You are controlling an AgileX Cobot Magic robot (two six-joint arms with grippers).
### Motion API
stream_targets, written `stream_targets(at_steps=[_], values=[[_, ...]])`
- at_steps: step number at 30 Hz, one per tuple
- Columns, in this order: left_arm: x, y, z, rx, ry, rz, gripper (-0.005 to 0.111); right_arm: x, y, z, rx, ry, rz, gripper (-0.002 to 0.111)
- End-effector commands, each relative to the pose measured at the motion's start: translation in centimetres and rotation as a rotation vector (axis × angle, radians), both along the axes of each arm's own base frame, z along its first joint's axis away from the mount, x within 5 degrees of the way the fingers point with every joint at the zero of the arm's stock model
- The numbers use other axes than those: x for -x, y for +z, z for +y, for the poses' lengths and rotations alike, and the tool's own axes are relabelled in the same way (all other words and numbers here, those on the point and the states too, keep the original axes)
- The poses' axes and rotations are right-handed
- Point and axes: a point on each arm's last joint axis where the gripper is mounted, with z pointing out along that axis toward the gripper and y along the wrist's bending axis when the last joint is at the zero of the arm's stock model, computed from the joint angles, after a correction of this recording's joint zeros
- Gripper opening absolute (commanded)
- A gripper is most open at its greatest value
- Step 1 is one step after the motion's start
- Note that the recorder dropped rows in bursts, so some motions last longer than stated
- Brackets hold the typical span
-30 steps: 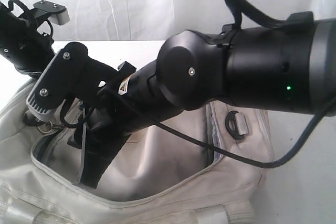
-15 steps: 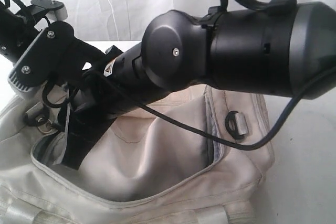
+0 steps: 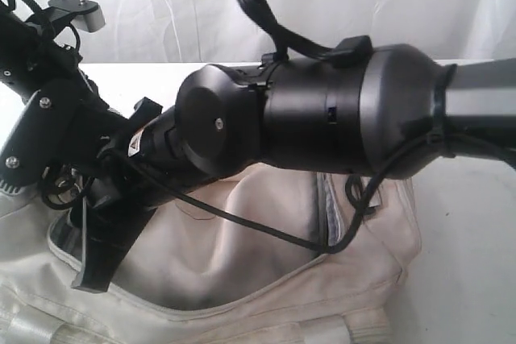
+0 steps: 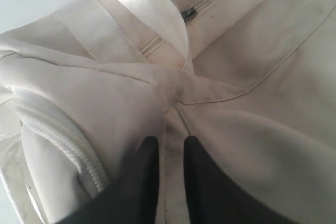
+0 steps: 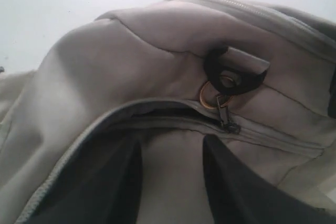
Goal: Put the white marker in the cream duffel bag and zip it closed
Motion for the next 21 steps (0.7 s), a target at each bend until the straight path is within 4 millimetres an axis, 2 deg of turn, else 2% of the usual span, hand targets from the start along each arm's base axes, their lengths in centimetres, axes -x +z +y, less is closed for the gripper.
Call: stream_targets(at_steps=[1,10,21], values=[[0.4,0.6,-0.2,0.037,0.004,0.007,0.024,-0.7,-0.4,0.7,-0.004,0.008,-0.064,0.036],[0.4,0.8,-0.5,0.078,0.01,0.011,0.024,-1.5,-2.8,1.6,0.028,0.015,-0.097,0.036],[0.5,1.0,-1.1,0.135,-0.026,0.014,0.024,-2.5,-2.9,2.6,-0.024,-0.018,-0.15,0.036]])
